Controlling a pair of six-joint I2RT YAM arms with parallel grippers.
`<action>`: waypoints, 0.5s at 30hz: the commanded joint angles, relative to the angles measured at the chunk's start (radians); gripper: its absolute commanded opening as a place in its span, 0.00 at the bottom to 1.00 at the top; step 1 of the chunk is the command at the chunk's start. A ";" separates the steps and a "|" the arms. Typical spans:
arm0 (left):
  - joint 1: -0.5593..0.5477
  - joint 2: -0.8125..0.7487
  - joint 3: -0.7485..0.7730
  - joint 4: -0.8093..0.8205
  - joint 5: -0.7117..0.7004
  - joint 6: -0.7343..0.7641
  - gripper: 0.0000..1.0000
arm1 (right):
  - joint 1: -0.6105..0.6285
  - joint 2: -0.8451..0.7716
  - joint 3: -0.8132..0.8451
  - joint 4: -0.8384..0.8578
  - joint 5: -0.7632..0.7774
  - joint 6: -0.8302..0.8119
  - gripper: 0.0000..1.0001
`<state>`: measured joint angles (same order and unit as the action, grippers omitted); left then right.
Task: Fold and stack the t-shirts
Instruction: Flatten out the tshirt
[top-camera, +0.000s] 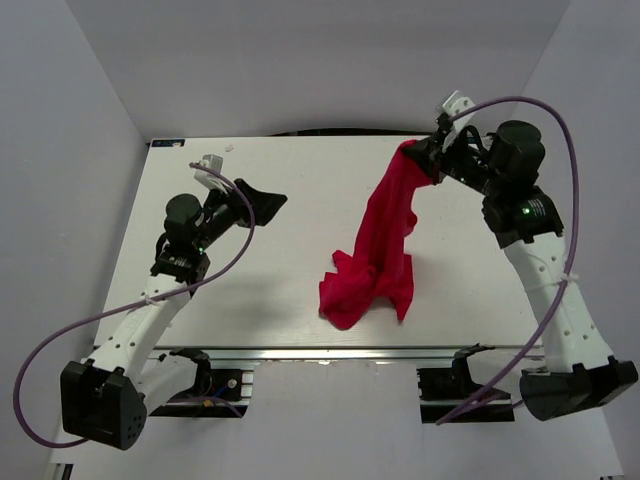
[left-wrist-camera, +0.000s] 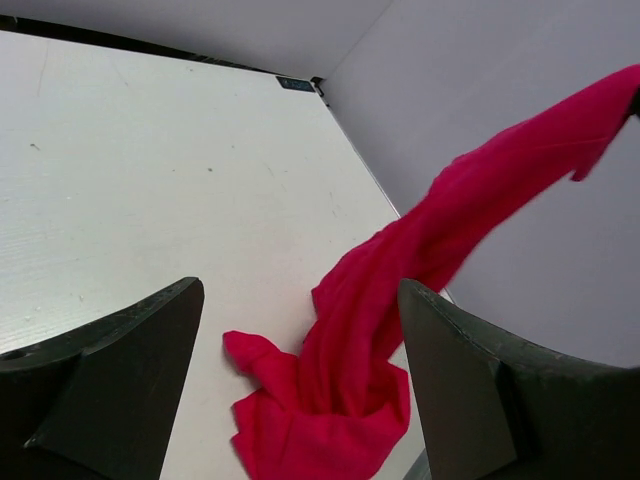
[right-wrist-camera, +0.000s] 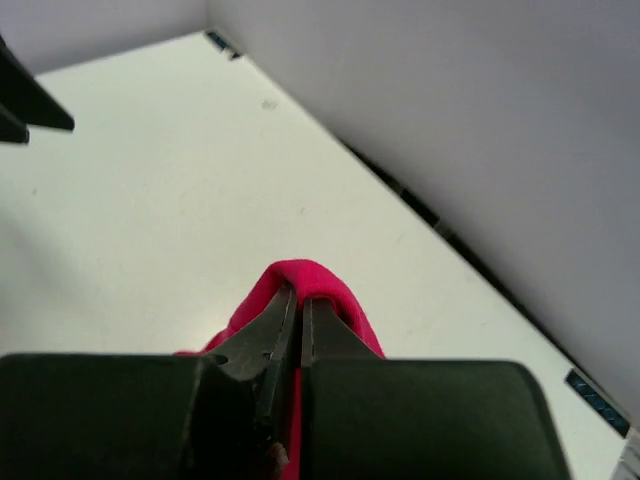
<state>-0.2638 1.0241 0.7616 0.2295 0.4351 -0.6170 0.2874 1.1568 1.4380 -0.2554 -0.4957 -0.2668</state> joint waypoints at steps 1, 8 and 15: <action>0.003 -0.012 -0.025 0.019 0.024 0.010 0.90 | -0.016 0.006 0.028 0.015 -0.128 -0.077 0.00; 0.003 -0.042 -0.056 0.001 -0.032 0.008 0.89 | 0.201 0.228 0.295 0.016 -0.279 0.059 0.00; 0.003 -0.070 -0.068 -0.013 -0.048 0.008 0.90 | 0.222 0.302 0.633 0.157 -0.242 0.141 0.00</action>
<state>-0.2638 0.9894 0.7067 0.2176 0.4049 -0.6174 0.5190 1.5150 1.9160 -0.2581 -0.7425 -0.1608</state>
